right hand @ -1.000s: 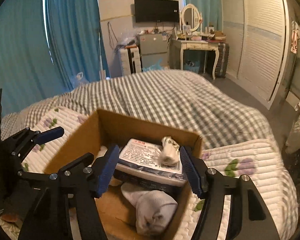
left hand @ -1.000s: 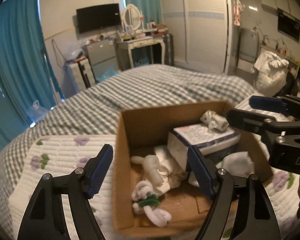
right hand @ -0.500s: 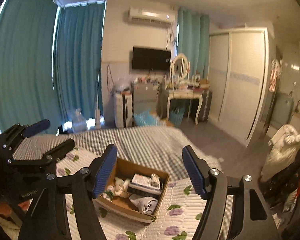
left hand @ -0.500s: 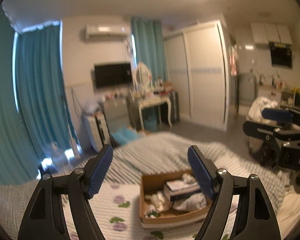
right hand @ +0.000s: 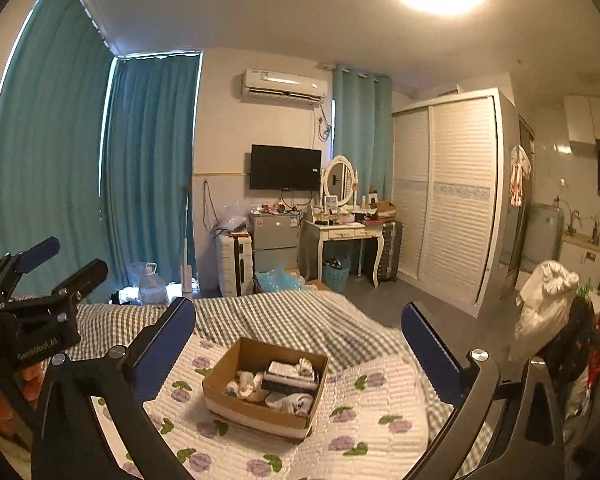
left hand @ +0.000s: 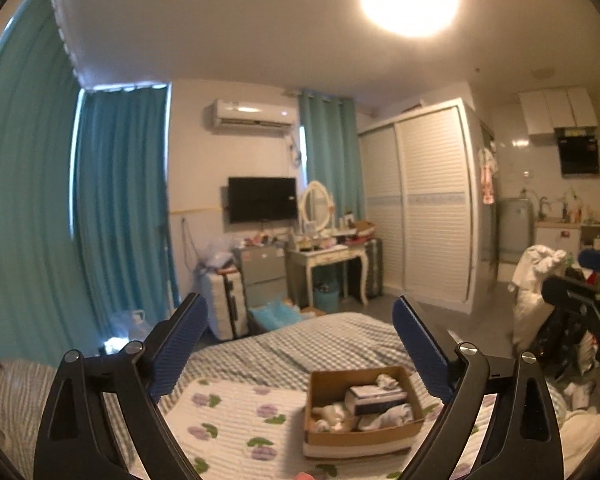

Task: Organize soft objects

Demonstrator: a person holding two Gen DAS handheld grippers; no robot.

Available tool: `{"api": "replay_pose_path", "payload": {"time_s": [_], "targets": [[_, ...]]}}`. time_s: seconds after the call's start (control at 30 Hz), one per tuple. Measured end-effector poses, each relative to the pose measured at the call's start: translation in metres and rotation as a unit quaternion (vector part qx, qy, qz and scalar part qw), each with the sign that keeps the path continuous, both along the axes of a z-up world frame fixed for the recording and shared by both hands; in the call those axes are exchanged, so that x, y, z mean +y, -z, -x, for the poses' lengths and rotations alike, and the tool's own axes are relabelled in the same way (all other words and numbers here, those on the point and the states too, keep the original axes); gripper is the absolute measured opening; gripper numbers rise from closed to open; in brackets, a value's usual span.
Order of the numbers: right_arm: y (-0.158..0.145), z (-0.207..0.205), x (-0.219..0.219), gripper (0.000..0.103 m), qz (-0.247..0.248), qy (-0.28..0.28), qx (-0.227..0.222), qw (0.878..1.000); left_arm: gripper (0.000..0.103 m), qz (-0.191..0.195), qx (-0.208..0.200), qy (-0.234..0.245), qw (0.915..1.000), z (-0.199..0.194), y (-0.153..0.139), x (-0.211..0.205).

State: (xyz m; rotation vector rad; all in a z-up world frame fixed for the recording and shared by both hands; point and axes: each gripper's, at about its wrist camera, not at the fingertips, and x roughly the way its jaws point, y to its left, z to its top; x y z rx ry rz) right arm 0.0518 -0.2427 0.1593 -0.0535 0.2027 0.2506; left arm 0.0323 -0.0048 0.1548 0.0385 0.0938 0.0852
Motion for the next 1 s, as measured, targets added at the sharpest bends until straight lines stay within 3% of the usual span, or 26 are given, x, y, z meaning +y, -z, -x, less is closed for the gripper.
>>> {"api": "replay_pose_path", "payload": {"time_s": [0.2,0.37,0.5,1.0], "targets": [[0.07,-0.013,0.007,0.103,-0.024,0.018,0.013,0.999,0.095,0.008,0.02,-0.012,0.9997,-0.01,0.058,0.002],[0.14,-0.044,0.017,0.103,-0.032,0.023,0.064,0.997,0.095,0.012,0.078,-0.012,0.9968,-0.032,0.113,0.008],[0.175,-0.061,0.019,0.103,-0.027,0.026,0.105,0.994,0.095,0.024,0.103,-0.01,0.9943,-0.041,0.135,0.013],[0.179,-0.07,0.022,0.103,-0.03,0.036,0.119,0.992,0.095,0.027,0.117,0.002,0.9928,-0.041,0.146,0.01]]}}
